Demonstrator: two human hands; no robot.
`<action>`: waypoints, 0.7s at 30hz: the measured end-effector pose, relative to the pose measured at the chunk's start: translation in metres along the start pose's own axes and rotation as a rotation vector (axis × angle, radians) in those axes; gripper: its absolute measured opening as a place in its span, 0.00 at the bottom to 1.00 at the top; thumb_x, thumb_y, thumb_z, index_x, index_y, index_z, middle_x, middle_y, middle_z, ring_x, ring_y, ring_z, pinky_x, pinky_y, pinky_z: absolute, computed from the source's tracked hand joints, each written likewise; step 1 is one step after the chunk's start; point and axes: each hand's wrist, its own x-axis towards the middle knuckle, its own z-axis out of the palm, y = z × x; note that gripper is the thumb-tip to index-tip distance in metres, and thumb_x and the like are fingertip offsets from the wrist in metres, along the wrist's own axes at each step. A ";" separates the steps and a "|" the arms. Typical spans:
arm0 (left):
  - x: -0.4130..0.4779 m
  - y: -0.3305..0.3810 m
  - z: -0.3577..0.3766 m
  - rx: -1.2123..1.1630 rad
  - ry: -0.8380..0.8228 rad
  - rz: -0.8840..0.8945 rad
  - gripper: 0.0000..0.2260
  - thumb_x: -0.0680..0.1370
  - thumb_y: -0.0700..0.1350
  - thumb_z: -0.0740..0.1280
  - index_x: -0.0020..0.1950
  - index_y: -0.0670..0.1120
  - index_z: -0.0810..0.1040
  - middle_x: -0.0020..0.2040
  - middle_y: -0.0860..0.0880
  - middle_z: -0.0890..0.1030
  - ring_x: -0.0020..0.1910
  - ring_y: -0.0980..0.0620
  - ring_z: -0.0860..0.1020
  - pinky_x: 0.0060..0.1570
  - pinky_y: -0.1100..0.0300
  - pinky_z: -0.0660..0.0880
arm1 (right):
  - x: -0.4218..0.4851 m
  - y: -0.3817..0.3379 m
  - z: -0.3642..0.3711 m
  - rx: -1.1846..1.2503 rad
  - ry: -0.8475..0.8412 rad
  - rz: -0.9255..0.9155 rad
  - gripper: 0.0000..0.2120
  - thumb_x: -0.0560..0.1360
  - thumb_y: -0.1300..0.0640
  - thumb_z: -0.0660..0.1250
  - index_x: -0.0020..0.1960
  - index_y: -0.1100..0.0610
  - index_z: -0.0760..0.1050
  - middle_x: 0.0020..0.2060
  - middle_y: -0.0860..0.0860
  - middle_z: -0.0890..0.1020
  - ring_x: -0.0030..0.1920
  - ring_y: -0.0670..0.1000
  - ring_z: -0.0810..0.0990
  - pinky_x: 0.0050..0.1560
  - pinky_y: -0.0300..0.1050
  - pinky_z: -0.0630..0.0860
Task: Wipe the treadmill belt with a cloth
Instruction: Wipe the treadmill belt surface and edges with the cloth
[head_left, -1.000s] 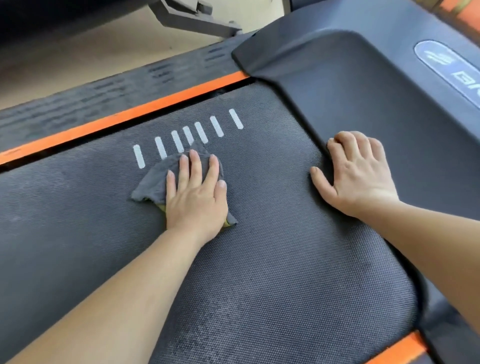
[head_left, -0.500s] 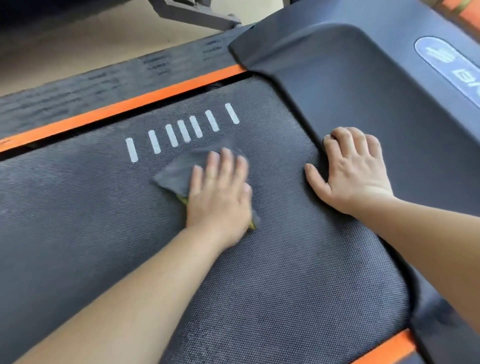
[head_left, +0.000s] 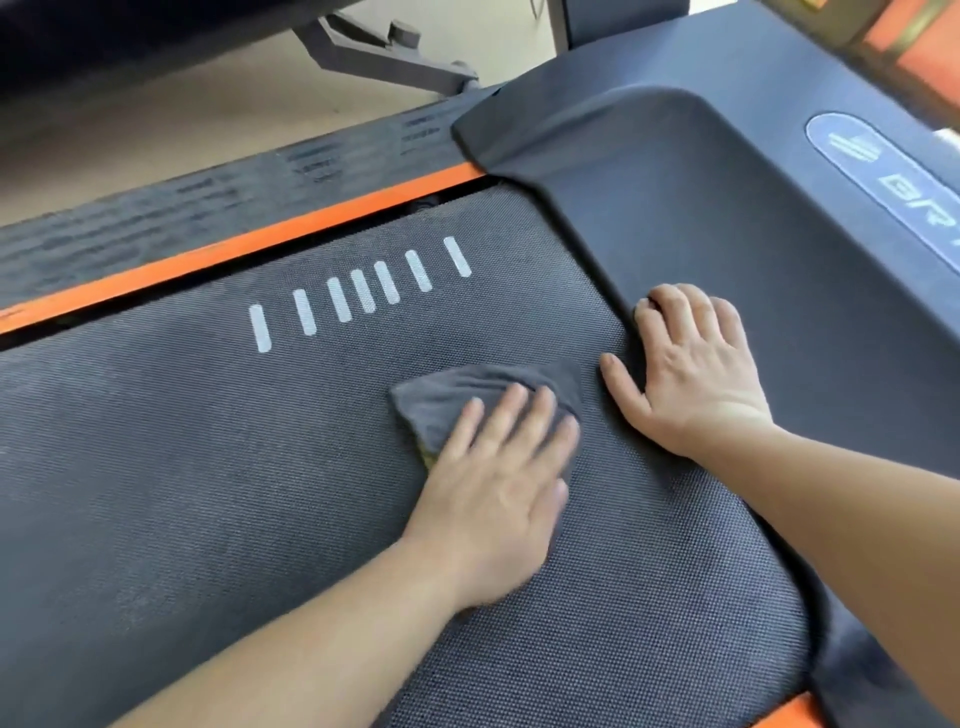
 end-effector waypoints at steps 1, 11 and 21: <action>-0.004 -0.009 -0.006 -0.022 -0.052 0.126 0.26 0.85 0.57 0.45 0.83 0.57 0.46 0.83 0.55 0.40 0.81 0.54 0.35 0.79 0.47 0.36 | 0.000 0.000 0.000 -0.003 -0.002 0.001 0.33 0.80 0.34 0.51 0.67 0.60 0.70 0.68 0.56 0.69 0.72 0.60 0.63 0.74 0.59 0.58; 0.031 0.009 0.006 0.047 0.106 -0.221 0.27 0.84 0.55 0.45 0.83 0.51 0.49 0.84 0.47 0.47 0.82 0.44 0.42 0.78 0.40 0.43 | 0.001 0.000 -0.001 0.016 -0.005 0.002 0.32 0.80 0.35 0.52 0.67 0.60 0.69 0.67 0.55 0.69 0.72 0.61 0.63 0.74 0.60 0.58; 0.061 -0.059 -0.016 -0.002 0.082 -0.459 0.27 0.84 0.57 0.42 0.84 0.55 0.42 0.84 0.51 0.39 0.82 0.48 0.38 0.79 0.44 0.38 | -0.001 0.001 -0.002 0.055 0.001 0.008 0.26 0.82 0.41 0.50 0.67 0.59 0.70 0.67 0.54 0.69 0.72 0.59 0.63 0.74 0.58 0.57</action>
